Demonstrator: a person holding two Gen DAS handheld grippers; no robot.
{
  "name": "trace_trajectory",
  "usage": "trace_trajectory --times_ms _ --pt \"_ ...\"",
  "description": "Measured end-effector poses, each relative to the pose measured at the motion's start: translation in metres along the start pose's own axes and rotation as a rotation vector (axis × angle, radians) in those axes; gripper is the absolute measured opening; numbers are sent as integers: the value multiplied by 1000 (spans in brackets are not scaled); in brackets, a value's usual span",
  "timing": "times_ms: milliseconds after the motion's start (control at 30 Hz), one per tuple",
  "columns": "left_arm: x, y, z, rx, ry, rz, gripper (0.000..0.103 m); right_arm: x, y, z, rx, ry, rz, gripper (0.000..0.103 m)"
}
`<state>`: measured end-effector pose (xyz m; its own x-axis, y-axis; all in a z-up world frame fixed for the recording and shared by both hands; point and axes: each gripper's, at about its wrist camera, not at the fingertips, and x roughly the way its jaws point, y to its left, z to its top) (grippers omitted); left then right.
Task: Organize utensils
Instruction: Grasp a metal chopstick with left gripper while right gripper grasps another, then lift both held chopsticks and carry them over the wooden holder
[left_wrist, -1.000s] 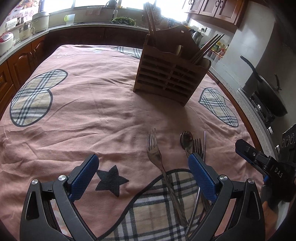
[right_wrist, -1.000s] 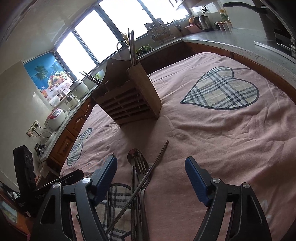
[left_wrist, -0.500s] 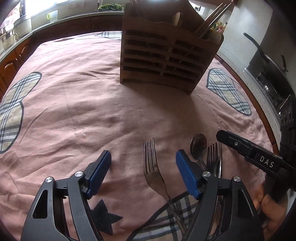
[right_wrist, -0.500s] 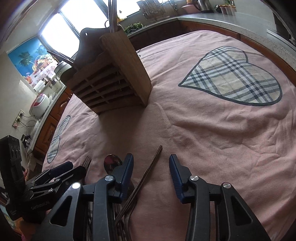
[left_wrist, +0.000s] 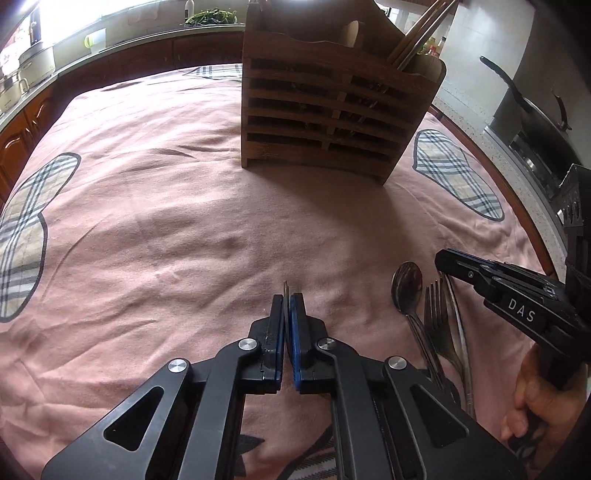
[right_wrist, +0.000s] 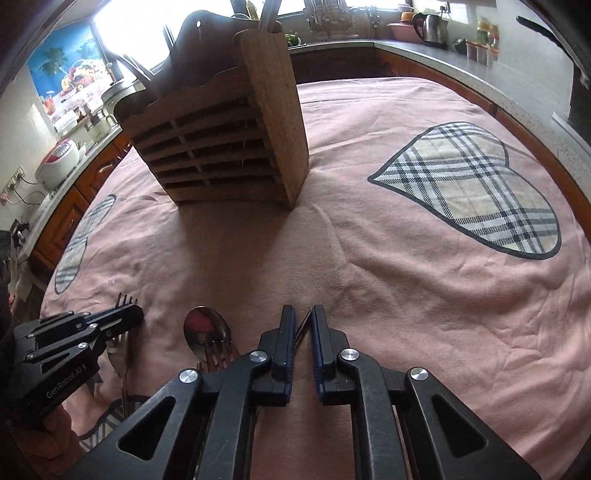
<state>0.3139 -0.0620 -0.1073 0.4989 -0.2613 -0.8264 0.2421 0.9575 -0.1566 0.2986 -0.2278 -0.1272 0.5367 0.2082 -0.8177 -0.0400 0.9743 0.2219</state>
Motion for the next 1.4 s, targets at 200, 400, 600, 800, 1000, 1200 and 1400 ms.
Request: trace_trajectory --times_ms 200,400,600,800,1000,1200,1400 --pt "-25 12 -6 -46 -45 -23 3 -17 -4 0 38 -26 57 3" --pt "-63 19 -16 -85 -119 -64 2 -47 -1 1 43 -81 117 3" --pt "-97 23 -28 -107 -198 -79 2 -79 5 0 43 -150 162 3" --pt "-122 30 -38 -121 -252 -82 2 -109 11 -4 34 -217 175 3" --pt "-125 25 -48 -100 -257 -89 2 -124 16 -8 21 -247 186 3" --pt "-135 19 -59 -92 -283 -91 1 -140 18 -15 16 -278 197 3" --pt "-157 18 -60 -102 -345 -85 1 -162 17 -14 13 -343 206 3"
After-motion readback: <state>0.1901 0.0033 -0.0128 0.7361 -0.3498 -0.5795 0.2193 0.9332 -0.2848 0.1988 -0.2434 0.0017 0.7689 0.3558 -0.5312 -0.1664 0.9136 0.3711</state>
